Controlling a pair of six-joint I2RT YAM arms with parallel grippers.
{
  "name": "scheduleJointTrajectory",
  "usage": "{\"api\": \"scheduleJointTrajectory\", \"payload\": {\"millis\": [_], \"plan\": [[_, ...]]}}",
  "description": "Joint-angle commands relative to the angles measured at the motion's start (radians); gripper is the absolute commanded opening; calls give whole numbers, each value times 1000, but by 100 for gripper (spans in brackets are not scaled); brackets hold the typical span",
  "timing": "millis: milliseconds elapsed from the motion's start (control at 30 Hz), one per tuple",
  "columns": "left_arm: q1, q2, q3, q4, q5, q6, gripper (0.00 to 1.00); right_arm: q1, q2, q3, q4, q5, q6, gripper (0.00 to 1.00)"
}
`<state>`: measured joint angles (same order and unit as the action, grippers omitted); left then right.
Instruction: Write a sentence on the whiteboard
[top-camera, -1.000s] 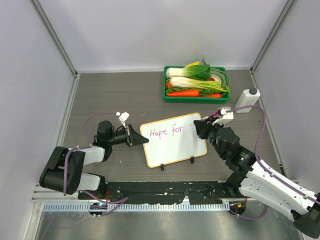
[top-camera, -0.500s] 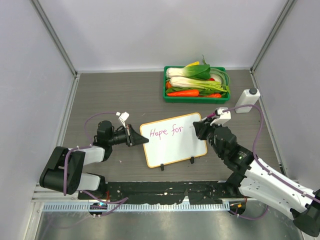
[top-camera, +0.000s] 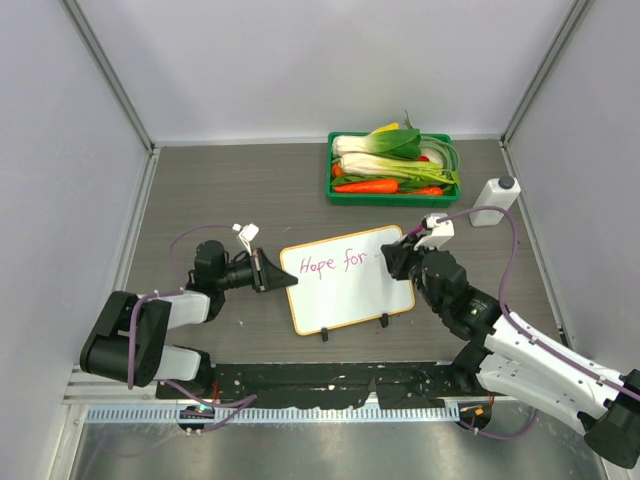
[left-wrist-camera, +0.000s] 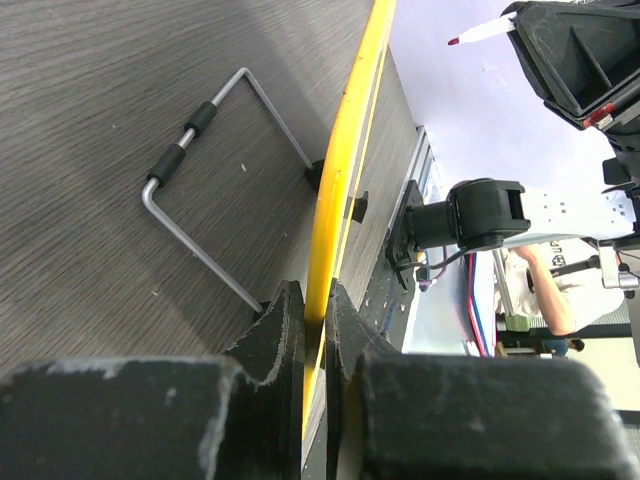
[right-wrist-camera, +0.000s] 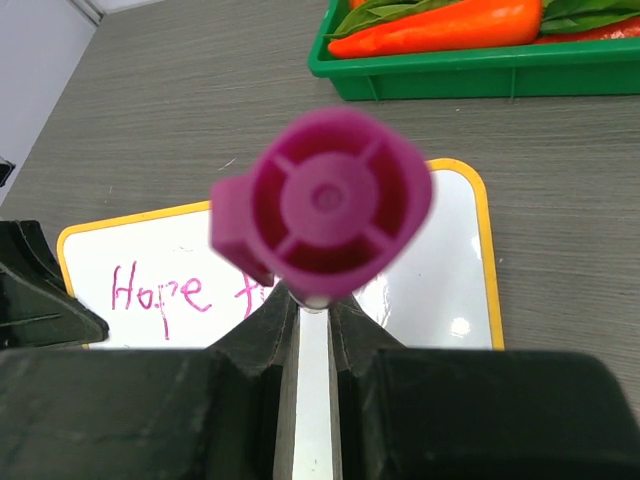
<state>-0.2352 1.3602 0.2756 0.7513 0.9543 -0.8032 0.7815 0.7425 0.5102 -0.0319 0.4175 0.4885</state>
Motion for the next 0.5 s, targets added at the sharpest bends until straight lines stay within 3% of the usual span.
{"api": "scheduleJointTrajectory", "payload": {"millis": [0,467], "plan": [[0,20,13,-44,-77,39,0,-5,12,-15,107,-29,-25,2],[2,-35,16,-125,-146,78,0,-4,2,-27,135,-71,-59,1]]}}
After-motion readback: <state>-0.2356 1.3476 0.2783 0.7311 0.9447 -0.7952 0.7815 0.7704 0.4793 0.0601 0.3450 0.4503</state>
